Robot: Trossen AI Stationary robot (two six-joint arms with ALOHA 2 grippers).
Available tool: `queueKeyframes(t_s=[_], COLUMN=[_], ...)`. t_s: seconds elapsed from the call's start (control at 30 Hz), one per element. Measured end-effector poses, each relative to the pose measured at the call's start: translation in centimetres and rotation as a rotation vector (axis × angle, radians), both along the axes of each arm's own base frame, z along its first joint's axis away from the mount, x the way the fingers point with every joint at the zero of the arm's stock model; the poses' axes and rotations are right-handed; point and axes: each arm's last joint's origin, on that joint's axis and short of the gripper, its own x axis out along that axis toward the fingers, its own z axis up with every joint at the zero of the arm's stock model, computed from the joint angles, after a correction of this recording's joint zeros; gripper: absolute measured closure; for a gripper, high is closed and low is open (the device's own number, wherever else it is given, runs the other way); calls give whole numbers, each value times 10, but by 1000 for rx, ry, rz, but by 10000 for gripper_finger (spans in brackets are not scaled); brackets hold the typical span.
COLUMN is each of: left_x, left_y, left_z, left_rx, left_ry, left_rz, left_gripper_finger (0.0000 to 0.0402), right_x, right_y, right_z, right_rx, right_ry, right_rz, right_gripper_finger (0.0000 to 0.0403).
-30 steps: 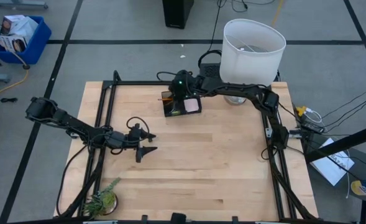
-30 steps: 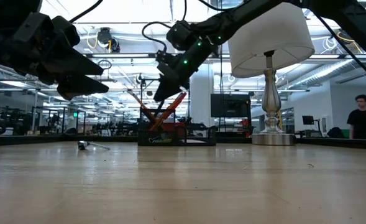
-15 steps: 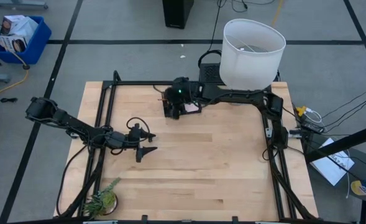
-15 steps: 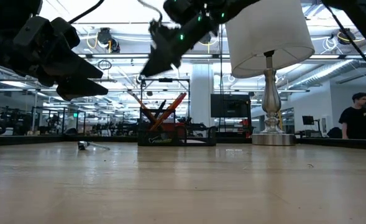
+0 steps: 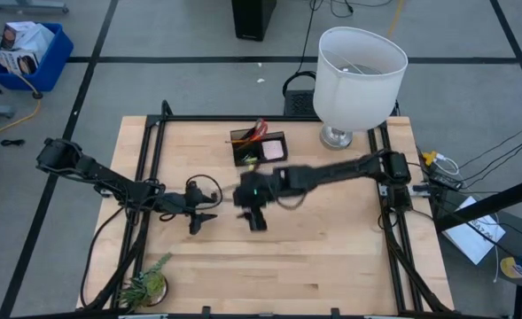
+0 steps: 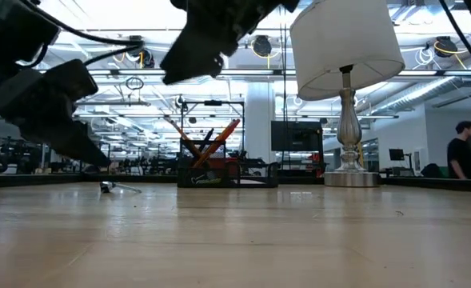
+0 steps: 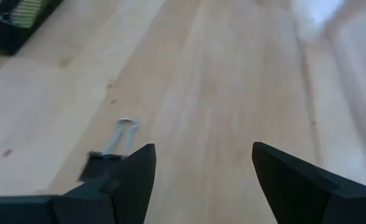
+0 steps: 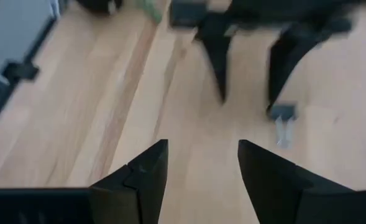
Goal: Pick and place office supplies into organizer
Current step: Put the black binder clip into the black desk organizer
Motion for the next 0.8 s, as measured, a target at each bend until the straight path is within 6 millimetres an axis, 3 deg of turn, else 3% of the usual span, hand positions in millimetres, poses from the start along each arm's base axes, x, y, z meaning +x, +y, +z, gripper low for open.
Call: queueKeyframes(t_s=[0.27, 0.4, 0.6, 0.8], left_x=[2, -1, -1, -1], left_y=[0, 7, 18, 30], left_z=[2, -2, -4, -6], left_rx=[180, 280, 251, 264], left_ry=[16, 69, 108, 147], left_rz=[-72, 10, 69, 68], left_gripper_finger=[75, 55, 63, 88], right_x=[-19, -29, -43, -46], right_y=[85, 113, 135, 135], right_z=[-33, -42, -57, -63], right_rx=[-9, -32, -57, -55], right_ry=[-11, -66, -83, -78], right_rz=[16, 1, -14, -43], right_gripper_finger=[219, 220, 220, 220])
